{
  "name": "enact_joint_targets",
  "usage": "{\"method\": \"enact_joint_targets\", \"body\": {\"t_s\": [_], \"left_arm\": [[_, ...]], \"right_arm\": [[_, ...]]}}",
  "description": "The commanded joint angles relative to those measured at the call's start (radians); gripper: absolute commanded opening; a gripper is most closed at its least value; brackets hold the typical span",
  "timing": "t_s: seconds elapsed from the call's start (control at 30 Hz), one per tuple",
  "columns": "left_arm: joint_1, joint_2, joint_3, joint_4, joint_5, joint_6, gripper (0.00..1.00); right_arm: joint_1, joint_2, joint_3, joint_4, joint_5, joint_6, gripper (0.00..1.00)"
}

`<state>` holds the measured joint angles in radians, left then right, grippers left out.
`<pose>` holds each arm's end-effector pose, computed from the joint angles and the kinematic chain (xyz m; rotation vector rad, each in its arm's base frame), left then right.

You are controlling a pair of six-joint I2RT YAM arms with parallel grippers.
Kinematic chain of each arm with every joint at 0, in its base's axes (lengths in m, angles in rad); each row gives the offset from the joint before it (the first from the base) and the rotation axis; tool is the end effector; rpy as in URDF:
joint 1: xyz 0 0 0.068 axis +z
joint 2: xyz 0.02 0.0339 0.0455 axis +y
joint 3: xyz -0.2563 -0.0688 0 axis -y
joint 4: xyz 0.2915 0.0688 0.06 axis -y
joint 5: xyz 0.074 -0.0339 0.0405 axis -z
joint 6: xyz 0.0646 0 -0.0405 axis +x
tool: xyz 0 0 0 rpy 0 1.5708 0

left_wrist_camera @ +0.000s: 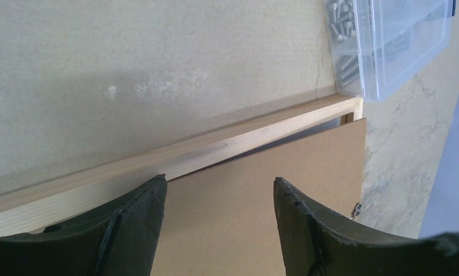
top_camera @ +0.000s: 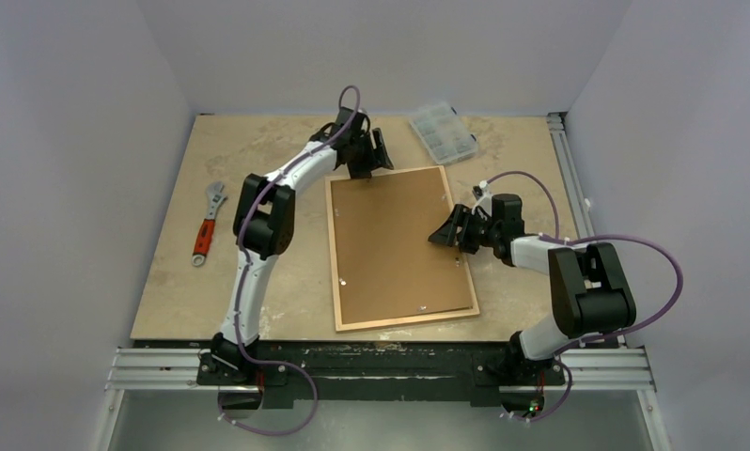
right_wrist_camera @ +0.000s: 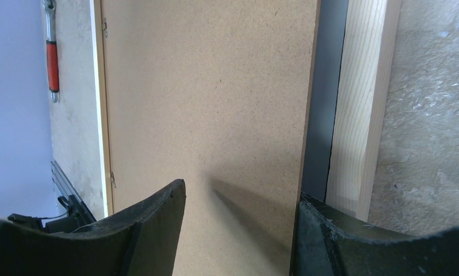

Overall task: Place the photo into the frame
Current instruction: Place the photo frame item in the photo frame.

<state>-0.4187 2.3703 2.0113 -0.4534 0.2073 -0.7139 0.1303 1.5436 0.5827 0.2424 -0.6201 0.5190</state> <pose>0.5356 -0.2529 0.1463 -0.2656 2.4919 -0.7551 0.3168 0.0794 0.0818 0.1170 2.3413 1.0403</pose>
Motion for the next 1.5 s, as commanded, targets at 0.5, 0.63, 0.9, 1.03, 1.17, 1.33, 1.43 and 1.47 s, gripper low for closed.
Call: {"method": "enact_joint_targets", "body": {"t_s": [0.5, 0.63, 0.9, 1.03, 1.17, 1.33, 1.43, 1.47], "left_arm": [[0.018, -0.102, -0.138, 0.153, 0.149, -0.027, 0.68], [0.045, -0.141, -0.182, 0.152, 0.16, -0.009, 0.68], [0.079, -0.185, -0.268, 0.186, 0.133, 0.0, 0.68], [0.079, -0.142, -0.216, 0.124, 0.103, 0.021, 0.67], [0.078, -0.11, -0.191, 0.113, 0.096, 0.018, 0.67], [0.054, -0.076, -0.14, 0.094, 0.1, 0.014, 0.66], [0.03, -0.053, -0.089, 0.069, 0.096, 0.014, 0.66], [0.024, -0.045, -0.07, 0.055, 0.092, 0.015, 0.66]], "right_arm": [[0.012, 0.018, 0.003, -0.035, -0.007, -0.027, 0.59], [0.012, 0.024, 0.003, -0.034, -0.008, -0.025, 0.59], [0.012, 0.03, 0.005, -0.035, -0.009, -0.025, 0.59], [0.012, 0.03, 0.005, -0.035, -0.009, -0.026, 0.59], [0.012, 0.034, 0.007, -0.035, -0.006, -0.026, 0.59], [0.012, 0.036, 0.008, -0.039, -0.006, -0.026, 0.59], [0.012, 0.035, 0.008, -0.041, -0.004, -0.026, 0.59], [0.012, 0.035, 0.009, -0.042, -0.004, -0.026, 0.59]]}}
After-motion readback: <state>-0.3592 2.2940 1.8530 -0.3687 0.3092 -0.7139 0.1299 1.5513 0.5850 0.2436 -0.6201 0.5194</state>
